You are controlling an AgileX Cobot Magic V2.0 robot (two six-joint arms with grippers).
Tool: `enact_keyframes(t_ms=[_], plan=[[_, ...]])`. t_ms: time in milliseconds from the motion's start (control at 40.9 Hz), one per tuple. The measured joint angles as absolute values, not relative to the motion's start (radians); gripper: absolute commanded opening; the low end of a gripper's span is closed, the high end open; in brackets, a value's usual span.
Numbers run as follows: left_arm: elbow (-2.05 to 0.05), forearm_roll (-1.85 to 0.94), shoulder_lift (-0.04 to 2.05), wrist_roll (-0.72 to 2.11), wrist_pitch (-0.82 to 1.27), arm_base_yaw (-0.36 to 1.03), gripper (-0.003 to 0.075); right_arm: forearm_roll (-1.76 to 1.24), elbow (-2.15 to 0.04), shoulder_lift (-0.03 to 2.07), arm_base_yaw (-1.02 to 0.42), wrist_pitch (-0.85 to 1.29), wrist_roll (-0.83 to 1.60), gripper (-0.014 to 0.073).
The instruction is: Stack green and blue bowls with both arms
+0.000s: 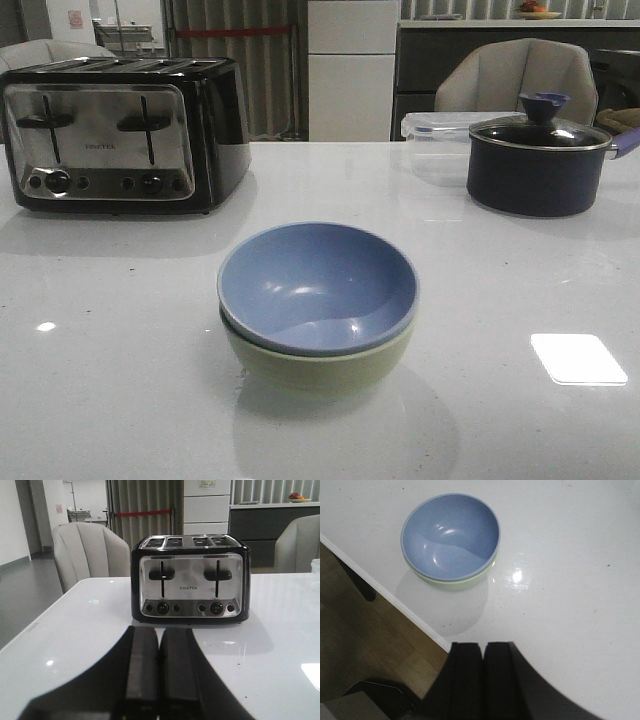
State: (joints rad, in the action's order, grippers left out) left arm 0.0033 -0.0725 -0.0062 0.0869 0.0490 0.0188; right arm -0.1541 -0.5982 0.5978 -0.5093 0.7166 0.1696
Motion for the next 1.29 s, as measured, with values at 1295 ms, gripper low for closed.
enact_keyframes(t_ms=[1295], plan=[[0.003, -0.073, -0.006, 0.087, 0.049, 0.019, 0.0098, -0.165, -0.075, 0.029, -0.089, 0.129, 0.170, 0.0036]])
